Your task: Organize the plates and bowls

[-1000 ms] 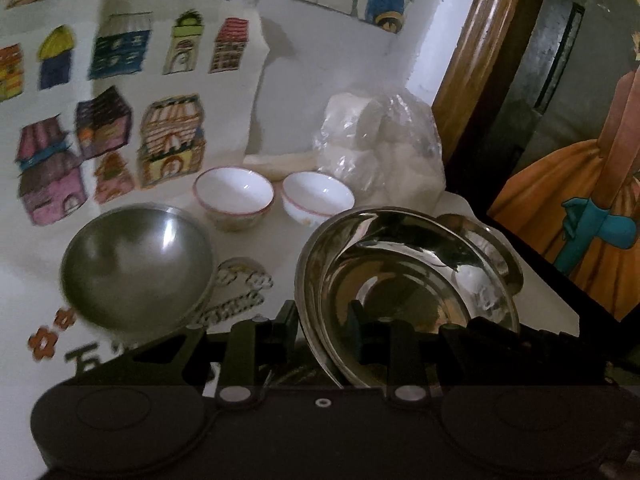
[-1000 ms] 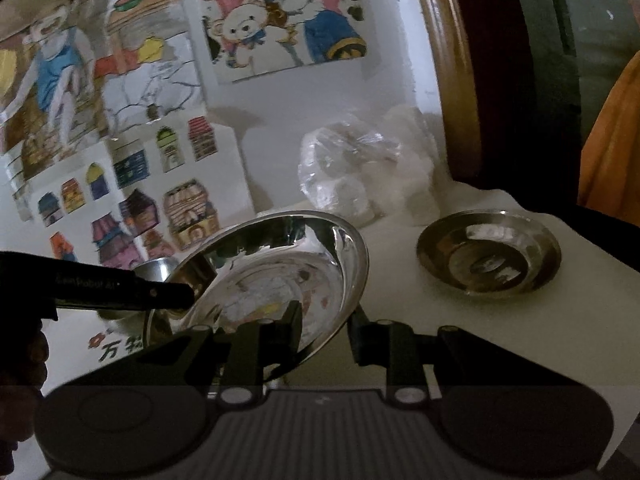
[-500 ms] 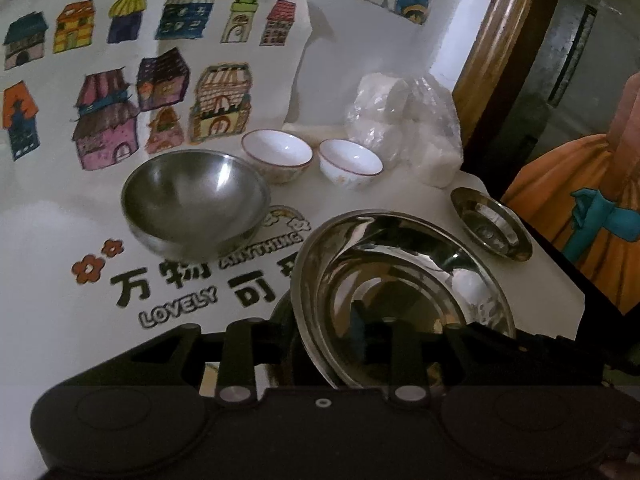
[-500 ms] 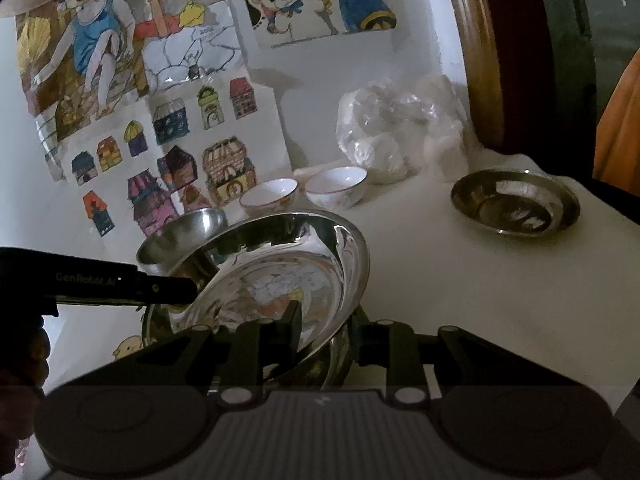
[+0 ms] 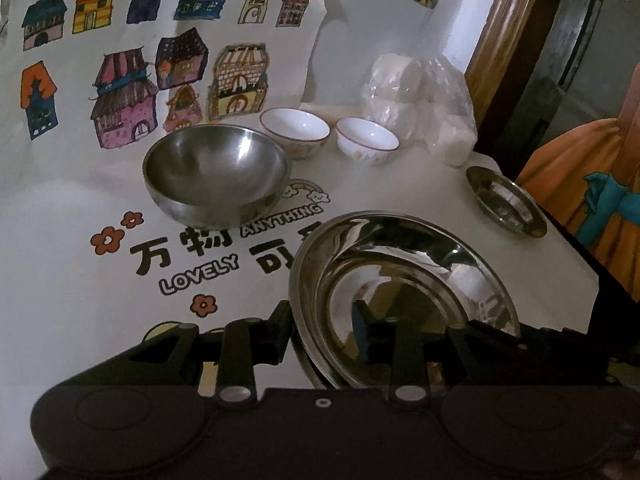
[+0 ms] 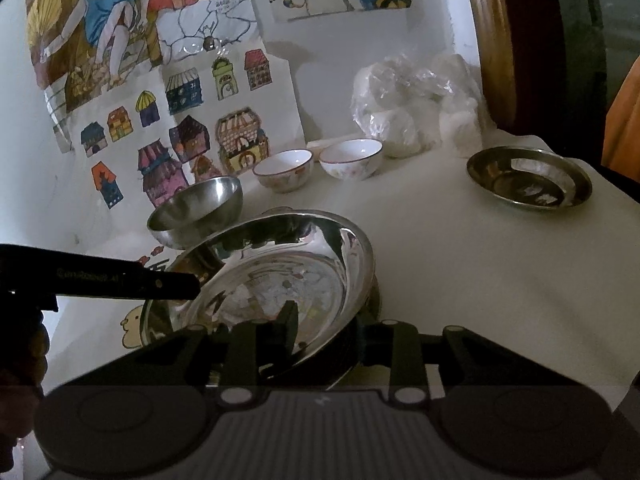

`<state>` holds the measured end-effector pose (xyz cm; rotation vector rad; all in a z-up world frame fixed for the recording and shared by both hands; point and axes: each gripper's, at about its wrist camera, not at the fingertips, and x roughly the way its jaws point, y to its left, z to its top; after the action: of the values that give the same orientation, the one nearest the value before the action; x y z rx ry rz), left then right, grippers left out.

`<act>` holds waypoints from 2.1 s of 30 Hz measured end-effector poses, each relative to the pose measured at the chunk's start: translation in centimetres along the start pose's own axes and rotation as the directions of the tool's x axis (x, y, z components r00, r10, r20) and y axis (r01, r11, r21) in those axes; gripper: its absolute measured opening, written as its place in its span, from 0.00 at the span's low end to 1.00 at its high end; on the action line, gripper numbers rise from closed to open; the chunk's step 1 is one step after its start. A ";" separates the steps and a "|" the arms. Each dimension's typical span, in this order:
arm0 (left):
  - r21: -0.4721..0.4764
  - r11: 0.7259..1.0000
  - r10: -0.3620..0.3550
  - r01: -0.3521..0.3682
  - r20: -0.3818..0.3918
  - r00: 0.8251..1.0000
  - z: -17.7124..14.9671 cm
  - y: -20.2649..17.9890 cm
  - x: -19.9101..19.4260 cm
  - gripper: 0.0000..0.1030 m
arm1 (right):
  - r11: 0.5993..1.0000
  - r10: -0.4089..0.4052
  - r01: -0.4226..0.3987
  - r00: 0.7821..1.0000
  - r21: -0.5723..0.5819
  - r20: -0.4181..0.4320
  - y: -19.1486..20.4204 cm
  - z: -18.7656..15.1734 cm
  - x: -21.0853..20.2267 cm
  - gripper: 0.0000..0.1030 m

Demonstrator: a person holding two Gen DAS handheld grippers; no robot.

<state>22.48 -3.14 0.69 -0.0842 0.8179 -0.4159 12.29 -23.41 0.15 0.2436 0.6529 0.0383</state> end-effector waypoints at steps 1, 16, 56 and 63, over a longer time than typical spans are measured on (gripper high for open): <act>-0.001 1.000 0.002 -0.002 -0.002 1.000 -0.1 0.0 0.0 0.34 | 1.000 0.000 0.000 1.000 -0.002 -0.002 0.1 0.0 0.0 0.32; -0.008 1.000 0.002 -0.003 -0.018 1.000 -0.5 0.1 0.3 0.38 | 0.999 0.001 -0.001 1.000 -0.033 -0.005 0.7 -0.2 0.0 0.40; -0.001 0.999 0.054 -0.055 0.184 0.981 1.8 -3.2 -1.1 0.99 | 0.998 -0.029 0.022 0.993 0.062 0.113 -4.0 0.2 -1.5 1.00; 0.032 0.997 0.061 -0.067 0.163 0.985 2.6 -4.9 0.4 0.99 | 0.995 -0.069 0.058 0.987 0.076 0.147 -7.0 0.7 -1.8 1.00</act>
<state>23.05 -8.07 3.33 -0.0558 0.6505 -0.3587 11.07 -30.54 0.12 0.2915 0.5130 -0.0642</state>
